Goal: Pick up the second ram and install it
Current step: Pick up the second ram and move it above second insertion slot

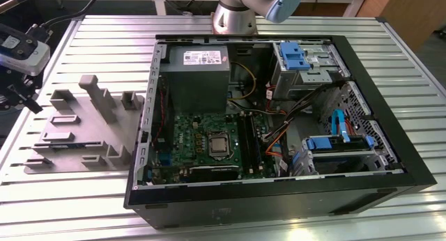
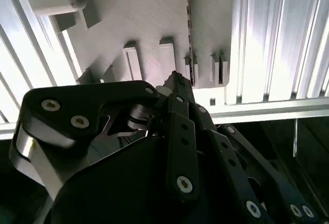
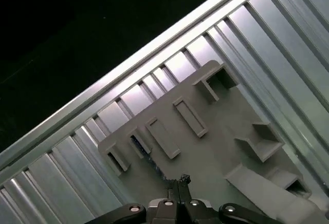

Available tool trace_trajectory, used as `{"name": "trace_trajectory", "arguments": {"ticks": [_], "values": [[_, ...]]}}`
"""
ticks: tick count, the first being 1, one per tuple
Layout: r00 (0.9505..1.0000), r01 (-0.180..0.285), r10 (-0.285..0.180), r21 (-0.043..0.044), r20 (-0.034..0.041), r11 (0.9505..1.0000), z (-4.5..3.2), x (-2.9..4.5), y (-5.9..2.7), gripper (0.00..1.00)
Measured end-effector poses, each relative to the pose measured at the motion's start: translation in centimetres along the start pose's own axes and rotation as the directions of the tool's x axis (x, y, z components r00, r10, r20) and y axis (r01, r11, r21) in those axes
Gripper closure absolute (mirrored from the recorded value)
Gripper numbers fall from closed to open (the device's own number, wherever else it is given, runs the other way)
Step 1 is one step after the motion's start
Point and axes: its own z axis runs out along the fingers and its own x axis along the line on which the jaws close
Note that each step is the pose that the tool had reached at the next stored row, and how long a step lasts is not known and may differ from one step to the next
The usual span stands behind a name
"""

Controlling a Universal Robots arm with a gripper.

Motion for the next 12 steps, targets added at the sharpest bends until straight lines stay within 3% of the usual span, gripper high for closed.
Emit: {"name": "trace_trajectory", "arguments": {"ticks": [6,12], "values": [[0.9941,0.108,-0.108,-0.0051,-0.0053,0.9942,0.07,0.0,0.0,0.89],[0.9764,0.216,-0.216,-0.0107,-0.01,0.9764,0.2,0.01,-0.01,0.89]]}}
